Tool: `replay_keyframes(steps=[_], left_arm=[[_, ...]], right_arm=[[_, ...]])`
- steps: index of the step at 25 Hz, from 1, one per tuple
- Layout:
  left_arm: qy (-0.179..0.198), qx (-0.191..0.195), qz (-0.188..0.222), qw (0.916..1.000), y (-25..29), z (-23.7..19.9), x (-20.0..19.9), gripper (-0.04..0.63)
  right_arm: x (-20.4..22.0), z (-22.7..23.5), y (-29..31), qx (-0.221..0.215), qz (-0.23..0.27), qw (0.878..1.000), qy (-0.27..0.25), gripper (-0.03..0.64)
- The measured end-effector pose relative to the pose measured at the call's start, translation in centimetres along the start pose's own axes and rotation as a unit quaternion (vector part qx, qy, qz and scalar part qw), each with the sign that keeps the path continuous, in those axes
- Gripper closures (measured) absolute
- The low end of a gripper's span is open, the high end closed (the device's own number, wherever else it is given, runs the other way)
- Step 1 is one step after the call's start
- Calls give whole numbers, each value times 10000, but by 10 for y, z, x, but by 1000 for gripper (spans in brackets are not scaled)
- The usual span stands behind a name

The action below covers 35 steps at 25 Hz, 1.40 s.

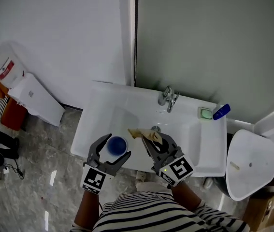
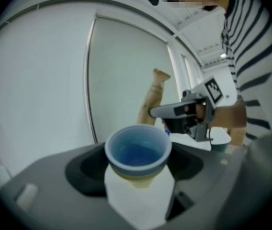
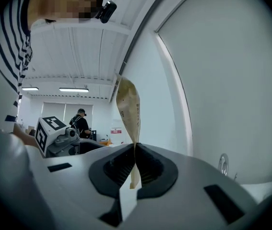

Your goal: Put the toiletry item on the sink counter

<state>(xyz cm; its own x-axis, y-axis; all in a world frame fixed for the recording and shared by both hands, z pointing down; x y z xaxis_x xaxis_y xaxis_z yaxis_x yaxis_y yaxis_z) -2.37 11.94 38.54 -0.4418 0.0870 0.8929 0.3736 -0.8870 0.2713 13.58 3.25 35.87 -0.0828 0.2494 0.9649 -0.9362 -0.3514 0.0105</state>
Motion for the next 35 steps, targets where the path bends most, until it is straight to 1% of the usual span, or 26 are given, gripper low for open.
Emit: replay_keyframes(steps=[5,10,15,19,25,29,32,35], left_arm=[[200,136,12,9997,27,-27,-4,227],[368,285,98,9989,43,-48,-6,227],[541,460,242,9972,56,-77,-4,227],[583,762,417,9945,66,-109,8,227],[802,1409,648,9846,92,-159,24,227],[939,1823,832,9752,107,-182,31,227],[1016,2046,937,9690,118,-194,34,227],[1051,2186,995,9650,128,-201,36,227]], right_arm=[[-9,18,19,87,10,9999,-76,606],[-16,29,32,307,64,9994,-166,605],[-23,38,43,753,182,9967,-256,605],[-26,41,60,1274,255,9911,-300,606],[-28,44,91,2100,388,9763,-340,605],[-30,41,104,2605,469,9637,-349,606],[-31,40,113,2852,495,9564,-380,605],[-33,41,119,3011,476,9514,-435,606]])
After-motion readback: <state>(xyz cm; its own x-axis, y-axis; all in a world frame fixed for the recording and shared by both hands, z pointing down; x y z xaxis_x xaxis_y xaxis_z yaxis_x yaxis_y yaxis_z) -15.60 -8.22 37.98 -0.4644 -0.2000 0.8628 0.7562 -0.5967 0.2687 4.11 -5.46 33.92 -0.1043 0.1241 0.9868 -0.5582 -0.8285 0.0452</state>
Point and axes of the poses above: the fingertips, and each gripper's own axes: y forward along the fingers, z to its right, x out of its underside, the point moved 8 cm from there along -y, backward along the fingers, and after that the axes turned 12 degrees about y, right-handed, at the moved point
